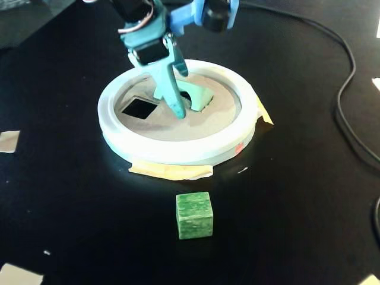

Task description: Pick up the U shape block and drop it in corresponding U shaped hole

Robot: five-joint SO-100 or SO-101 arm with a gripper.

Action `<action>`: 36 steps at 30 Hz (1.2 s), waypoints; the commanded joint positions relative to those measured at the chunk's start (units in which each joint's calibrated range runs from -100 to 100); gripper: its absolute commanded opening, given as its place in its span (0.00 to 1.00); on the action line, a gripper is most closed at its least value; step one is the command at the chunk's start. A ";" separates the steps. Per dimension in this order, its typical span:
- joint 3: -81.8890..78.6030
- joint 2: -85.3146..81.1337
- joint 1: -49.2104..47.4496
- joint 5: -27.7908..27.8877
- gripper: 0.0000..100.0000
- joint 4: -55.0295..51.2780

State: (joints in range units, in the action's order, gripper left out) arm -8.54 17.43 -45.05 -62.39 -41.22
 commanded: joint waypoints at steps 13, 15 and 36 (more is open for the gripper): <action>14.64 -7.00 -12.00 -8.25 1.00 1.13; 14.64 -6.91 -13.62 -8.84 1.00 2.24; 19.74 6.35 -13.50 -9.18 1.00 5.85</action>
State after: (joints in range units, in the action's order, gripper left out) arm 0.93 21.36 -58.14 -70.94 -39.67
